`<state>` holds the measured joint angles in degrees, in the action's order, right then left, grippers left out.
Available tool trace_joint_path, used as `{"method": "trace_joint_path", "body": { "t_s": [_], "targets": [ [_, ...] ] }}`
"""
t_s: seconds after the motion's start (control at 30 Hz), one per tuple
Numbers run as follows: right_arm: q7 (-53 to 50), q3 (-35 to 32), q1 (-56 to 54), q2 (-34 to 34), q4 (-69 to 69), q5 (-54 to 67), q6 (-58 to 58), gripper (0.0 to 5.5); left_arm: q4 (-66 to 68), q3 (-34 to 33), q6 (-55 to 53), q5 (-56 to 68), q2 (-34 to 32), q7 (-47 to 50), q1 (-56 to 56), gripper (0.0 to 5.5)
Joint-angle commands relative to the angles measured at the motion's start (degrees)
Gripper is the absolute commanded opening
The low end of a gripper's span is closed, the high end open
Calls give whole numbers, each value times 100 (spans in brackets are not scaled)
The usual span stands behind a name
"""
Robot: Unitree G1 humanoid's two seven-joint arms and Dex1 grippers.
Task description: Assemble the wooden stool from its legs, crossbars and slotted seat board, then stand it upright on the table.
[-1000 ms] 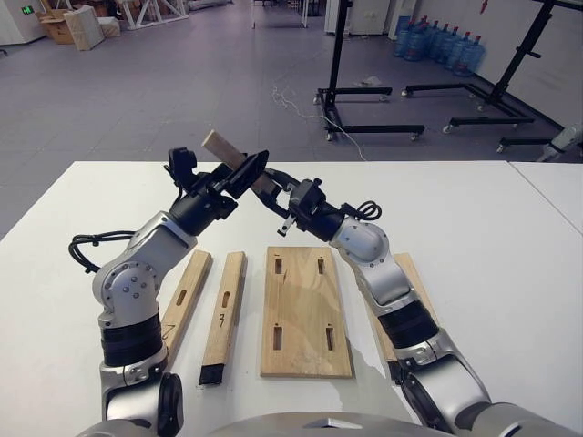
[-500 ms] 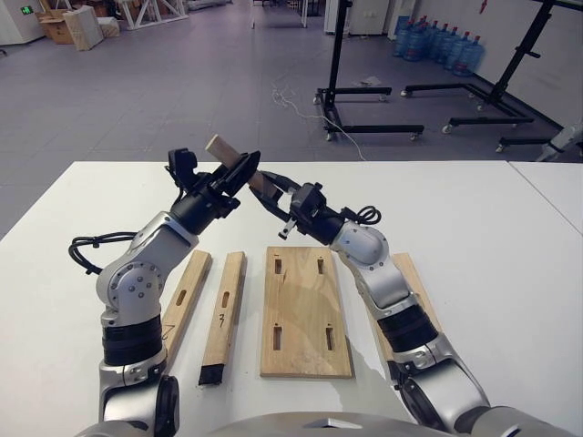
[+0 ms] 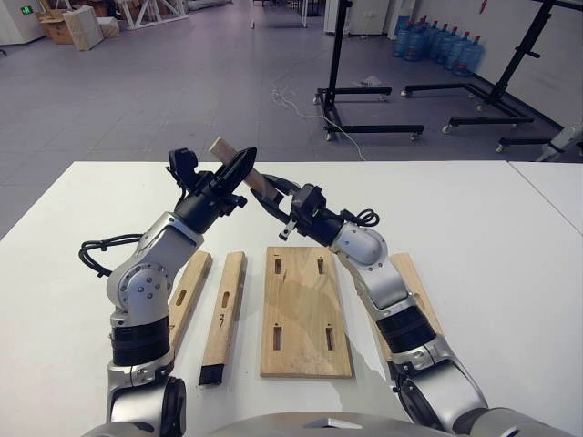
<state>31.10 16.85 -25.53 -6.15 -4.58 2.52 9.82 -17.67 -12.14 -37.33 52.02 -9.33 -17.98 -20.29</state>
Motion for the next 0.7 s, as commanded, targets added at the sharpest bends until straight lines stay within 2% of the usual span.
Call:
{"method": "trace_joint_path", "body": {
  "t_s": [0.03,0.2,0.23,0.43,0.57,0.7],
  "targets": [
    [-103,-187,-44,-44,-78,17,-161,127,91,-11,135,-134,-46,14,30,39],
    [-267,-254,-90,-1,-222,-76,-303,127,213,-12,183,-242,-114,-44,-14,39],
    [-239,-273,-85,-1,-233,-36,-345,164,261,-30,222,-290,-128,-44,-47,39],
    [-56,-641,153,-116,254,529,-999,260,570,-515,650,-823,-535,269,-236,39],
    [-330,-1192,189,-297,386,765,-1439,317,313,-793,721,-1206,-1002,281,378,39],
    [-868,-1509,200,-321,487,665,-1756,324,-411,-621,551,-1488,-1057,516,1136,39]
  ]
}}
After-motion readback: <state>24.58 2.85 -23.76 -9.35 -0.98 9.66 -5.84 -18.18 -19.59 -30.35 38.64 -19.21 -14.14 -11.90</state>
